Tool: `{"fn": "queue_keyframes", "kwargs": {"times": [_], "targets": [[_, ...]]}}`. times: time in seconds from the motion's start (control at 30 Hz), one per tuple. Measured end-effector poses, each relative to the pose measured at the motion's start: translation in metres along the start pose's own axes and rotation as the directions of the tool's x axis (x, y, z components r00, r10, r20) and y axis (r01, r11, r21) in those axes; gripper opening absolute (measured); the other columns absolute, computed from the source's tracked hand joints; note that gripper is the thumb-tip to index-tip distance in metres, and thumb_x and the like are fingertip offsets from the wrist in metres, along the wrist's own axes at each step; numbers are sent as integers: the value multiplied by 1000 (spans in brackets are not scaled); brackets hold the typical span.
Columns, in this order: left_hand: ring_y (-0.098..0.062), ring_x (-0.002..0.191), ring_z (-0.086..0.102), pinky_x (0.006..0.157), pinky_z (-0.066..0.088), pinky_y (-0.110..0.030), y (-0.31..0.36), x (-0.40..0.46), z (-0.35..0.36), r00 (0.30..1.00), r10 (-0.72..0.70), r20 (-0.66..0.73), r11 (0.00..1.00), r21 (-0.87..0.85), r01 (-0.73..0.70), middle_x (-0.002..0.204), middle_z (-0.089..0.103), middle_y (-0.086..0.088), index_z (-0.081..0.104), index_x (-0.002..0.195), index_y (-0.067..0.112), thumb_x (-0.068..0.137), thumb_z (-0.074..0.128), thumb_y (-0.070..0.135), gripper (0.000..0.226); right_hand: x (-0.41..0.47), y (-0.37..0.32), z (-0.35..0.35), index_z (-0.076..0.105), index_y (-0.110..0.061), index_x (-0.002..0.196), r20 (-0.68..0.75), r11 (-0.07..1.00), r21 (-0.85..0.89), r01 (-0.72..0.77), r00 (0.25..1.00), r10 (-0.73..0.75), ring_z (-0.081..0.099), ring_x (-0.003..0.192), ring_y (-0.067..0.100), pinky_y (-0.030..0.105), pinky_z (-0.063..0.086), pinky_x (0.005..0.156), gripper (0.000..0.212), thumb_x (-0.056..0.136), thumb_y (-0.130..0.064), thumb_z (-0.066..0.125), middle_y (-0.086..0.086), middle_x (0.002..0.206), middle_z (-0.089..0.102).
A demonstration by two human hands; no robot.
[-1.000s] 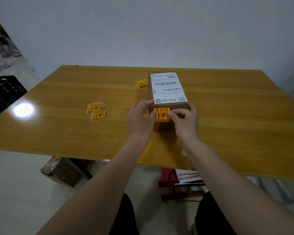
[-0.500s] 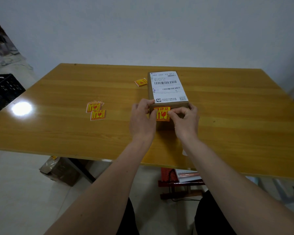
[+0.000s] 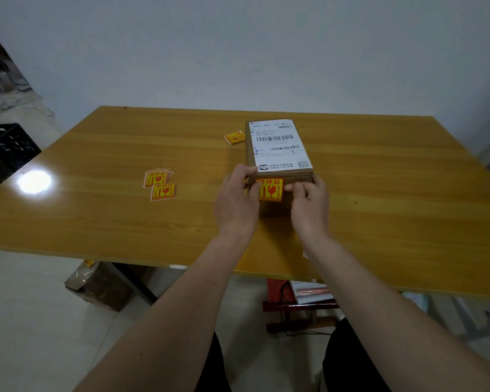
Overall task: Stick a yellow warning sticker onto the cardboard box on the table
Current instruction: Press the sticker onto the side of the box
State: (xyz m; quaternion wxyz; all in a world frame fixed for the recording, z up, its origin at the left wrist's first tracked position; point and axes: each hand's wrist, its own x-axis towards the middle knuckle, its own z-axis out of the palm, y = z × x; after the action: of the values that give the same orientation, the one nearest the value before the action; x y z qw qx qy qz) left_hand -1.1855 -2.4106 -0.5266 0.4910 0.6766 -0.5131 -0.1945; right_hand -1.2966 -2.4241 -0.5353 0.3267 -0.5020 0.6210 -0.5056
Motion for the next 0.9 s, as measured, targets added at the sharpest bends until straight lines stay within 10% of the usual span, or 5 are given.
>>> {"fn": "queue_keyframes", "kwargs": {"times": [0.17,0.43,0.9], "targets": [[-15,93,63,76,54,-45,0,1,0,1000,-1,3,1000,1,1,107,66,6,57,102,35,87,63,21,22,0,5,-12,48,-18,98,-65,999,33,-38,997,40,56,103,22,27,44,74,4,96,-18,45,6,116,56],[-17,99,61,78,53,-45,-1,2,-3,999,31,24,998,55,-32,111,64,5,55,105,33,84,66,18,29,9,-5,-11,38,-19,140,128,852,-377,364,931,-341,27,135,25,39,29,111,72,79,-34,71,8,149,31],[-17,99,60,75,54,-39,-2,4,-2,996,79,45,989,124,-84,112,60,1,53,108,31,78,72,13,40,32,-10,-21,64,-21,117,166,840,-382,385,923,-348,44,120,25,45,42,99,45,76,-34,75,4,128,49]]}}
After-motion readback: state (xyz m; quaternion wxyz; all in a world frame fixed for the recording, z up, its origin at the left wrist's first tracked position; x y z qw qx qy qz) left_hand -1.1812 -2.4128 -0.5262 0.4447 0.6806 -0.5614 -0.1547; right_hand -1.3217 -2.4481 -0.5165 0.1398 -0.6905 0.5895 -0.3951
